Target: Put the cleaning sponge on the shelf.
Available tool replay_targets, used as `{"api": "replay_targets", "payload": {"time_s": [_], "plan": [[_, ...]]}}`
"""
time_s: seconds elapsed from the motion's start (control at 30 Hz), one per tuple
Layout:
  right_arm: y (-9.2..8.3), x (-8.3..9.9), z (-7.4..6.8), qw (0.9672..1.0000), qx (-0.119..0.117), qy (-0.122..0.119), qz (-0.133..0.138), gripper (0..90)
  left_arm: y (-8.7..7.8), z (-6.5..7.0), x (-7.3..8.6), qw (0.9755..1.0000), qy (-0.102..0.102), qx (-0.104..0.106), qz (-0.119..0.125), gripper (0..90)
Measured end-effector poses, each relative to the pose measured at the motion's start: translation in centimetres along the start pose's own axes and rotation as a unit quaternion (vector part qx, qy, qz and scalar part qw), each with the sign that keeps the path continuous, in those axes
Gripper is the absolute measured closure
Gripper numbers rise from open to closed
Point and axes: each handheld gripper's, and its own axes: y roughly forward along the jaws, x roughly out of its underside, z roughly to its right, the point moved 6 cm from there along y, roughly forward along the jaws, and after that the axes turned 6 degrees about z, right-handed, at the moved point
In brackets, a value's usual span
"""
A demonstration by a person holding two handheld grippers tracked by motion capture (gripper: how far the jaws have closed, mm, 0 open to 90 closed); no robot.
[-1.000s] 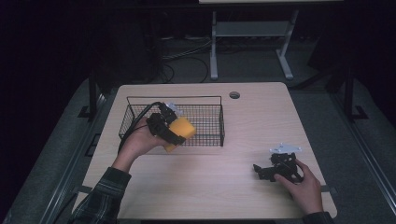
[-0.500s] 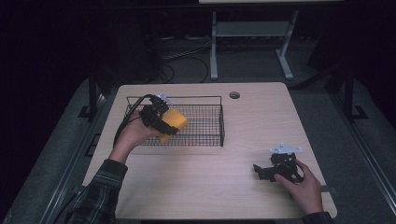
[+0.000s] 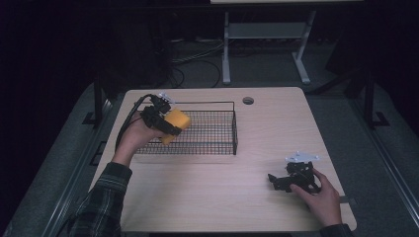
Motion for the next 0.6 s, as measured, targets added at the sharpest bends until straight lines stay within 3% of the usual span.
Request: {"api": "replay_targets", "payload": {"time_s": [0.6], "plan": [[0.0, 0.0, 0.0, 1.0, 0.0, 0.0, 0.0, 0.0, 0.1, -4.3, 1.2, 0.9978, -0.048, -0.046, -0.008, 22.3]]}}
